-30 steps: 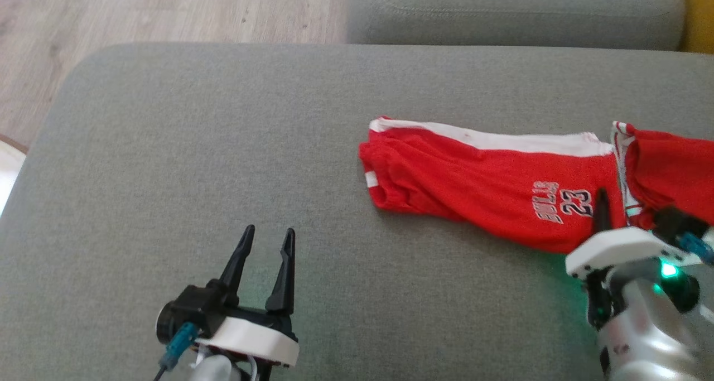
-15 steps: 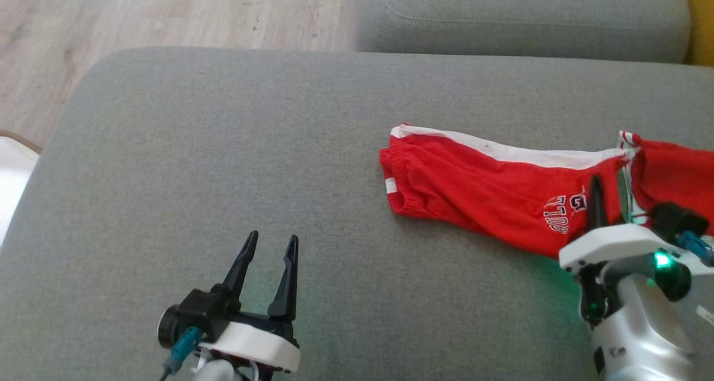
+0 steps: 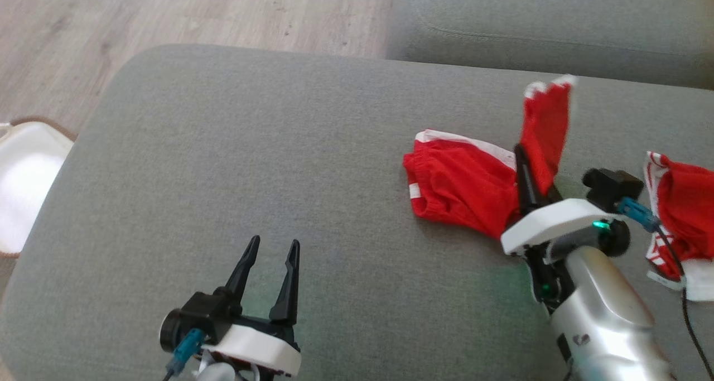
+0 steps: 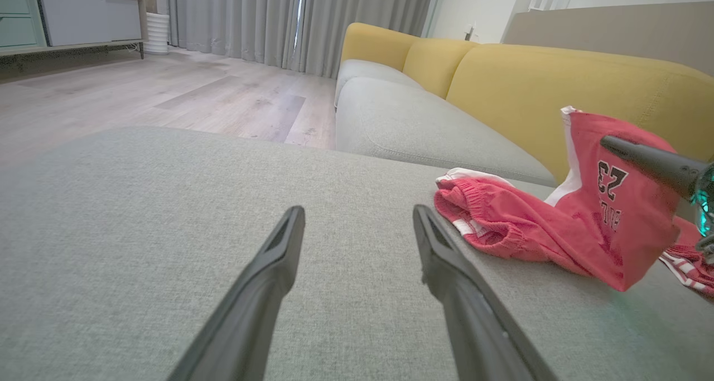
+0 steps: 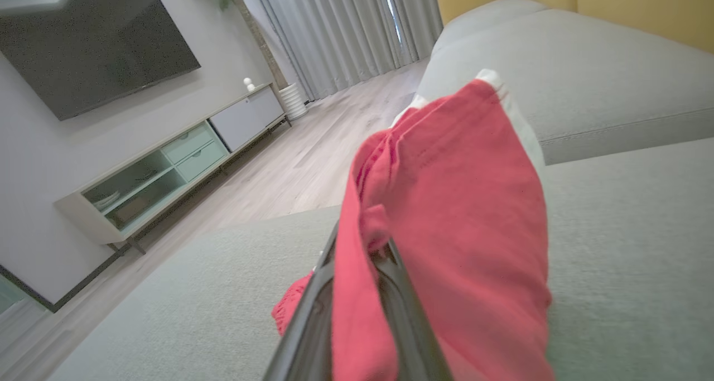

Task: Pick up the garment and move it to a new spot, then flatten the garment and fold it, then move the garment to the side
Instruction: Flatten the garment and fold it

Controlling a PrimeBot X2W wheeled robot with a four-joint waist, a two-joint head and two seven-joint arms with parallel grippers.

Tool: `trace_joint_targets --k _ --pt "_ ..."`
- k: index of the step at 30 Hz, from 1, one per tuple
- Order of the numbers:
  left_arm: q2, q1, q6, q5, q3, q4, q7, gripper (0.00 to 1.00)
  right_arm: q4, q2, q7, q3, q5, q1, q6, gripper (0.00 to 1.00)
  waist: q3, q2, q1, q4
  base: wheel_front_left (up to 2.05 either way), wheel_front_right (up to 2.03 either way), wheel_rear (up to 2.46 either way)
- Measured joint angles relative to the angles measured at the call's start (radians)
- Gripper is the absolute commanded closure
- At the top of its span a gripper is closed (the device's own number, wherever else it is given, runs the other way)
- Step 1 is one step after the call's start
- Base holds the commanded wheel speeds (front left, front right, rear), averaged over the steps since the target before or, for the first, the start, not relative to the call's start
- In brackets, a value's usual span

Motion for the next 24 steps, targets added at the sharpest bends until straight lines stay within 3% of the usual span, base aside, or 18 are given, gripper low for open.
trace_joint_targets --k 6,20,21,22,23,24 --pt "0.0 0.0 0.0 0.0 -0.002 0.001 0.0 0.0 0.019 -0.001 0.0 0.1 0.026 -0.044 0.0 1.0 0.015 0.0 0.0 0.03 0.0 0.0 0.0" --pt "0.0 -0.006 0.0 -0.012 -0.024 0.007 0.0 0.0 0.188 -0.003 -0.002 0.33 0.079 -0.114 0.0 1.0 0.067 0.0 0.0002 0.096 0.0 0.0 0.0" --pt "0.0 -0.006 0.0 -0.012 -0.024 0.007 0.0 0.0 0.205 -0.003 -0.002 0.344 0.075 -0.117 0.0 0.74 0.067 0.0 0.0002 0.097 0.0 0.0 0.0" --pt "0.0 -0.007 0.0 -0.012 -0.024 0.007 0.0 0.0 0.219 -0.004 -0.003 0.356 0.069 -0.121 0.0 0.07 0.068 0.0 0.0002 0.097 0.0 0.0 0.0" --pt "0.0 -0.008 0.0 -0.012 -0.024 0.007 0.0 0.0 0.23 -0.004 -0.003 0.367 0.068 -0.126 0.0 0.0 0.068 0.0 0.0001 0.096 0.0 0.0 0.0" --pt "0.0 -0.01 0.0 -0.012 -0.024 0.008 0.0 0.0 0.233 -0.004 -0.001 0.385 0.068 -0.13 0.0 0.0 0.069 0.0 0.0001 0.095 0.0 0.0 0.0"
